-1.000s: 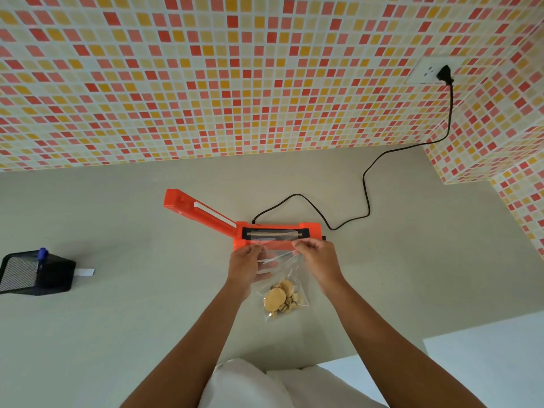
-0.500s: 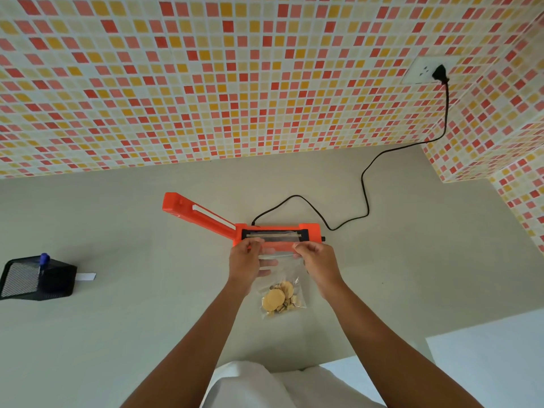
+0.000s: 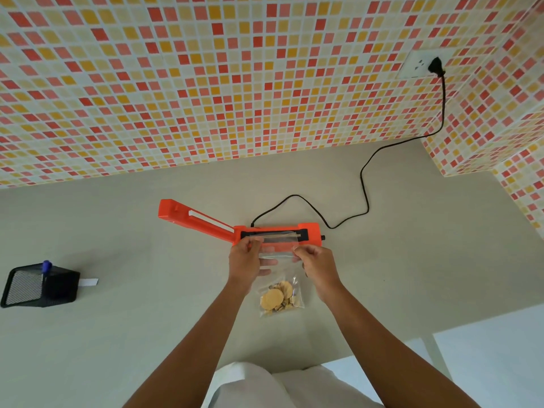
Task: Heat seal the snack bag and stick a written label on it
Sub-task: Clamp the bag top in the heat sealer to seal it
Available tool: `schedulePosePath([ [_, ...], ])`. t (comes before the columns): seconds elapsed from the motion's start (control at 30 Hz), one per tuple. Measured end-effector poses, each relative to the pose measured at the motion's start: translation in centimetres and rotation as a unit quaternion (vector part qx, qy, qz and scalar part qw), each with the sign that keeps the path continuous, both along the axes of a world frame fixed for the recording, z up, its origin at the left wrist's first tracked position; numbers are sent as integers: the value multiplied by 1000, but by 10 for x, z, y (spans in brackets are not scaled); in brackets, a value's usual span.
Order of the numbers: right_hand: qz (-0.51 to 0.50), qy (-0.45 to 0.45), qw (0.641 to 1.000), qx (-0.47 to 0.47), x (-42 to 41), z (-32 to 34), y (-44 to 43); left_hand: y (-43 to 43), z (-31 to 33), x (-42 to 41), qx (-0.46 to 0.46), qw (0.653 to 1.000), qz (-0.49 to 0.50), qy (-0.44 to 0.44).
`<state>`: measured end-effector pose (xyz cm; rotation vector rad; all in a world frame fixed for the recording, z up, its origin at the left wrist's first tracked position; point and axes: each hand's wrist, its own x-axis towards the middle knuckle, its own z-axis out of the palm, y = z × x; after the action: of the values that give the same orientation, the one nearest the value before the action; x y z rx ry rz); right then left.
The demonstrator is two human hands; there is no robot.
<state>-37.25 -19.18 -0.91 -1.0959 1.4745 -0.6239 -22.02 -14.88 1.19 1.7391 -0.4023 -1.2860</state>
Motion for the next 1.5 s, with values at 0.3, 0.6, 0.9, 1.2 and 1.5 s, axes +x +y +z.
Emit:
schedulePosePath([
  [0.3,-15,-12,1000,8,-1,-2,-5,-4,1,-1,-3,1000,-10,-22],
  [0.6,-16,-17,1000,6,-1,-4,-5,-8,3,-1,-1,999,-16,-35],
  [0.9,-24,-22,999,9,-6,-6,-4,-13,7,-3,-4,998,-31,-62],
  [1.2,-8,102,991,-81,-8,-17,-11,-12,2,-2,15,992,-77,-97],
  [1.5,207,306,908,-199,-30,-28,-47,-15,6,0,17,995,-59,-79],
])
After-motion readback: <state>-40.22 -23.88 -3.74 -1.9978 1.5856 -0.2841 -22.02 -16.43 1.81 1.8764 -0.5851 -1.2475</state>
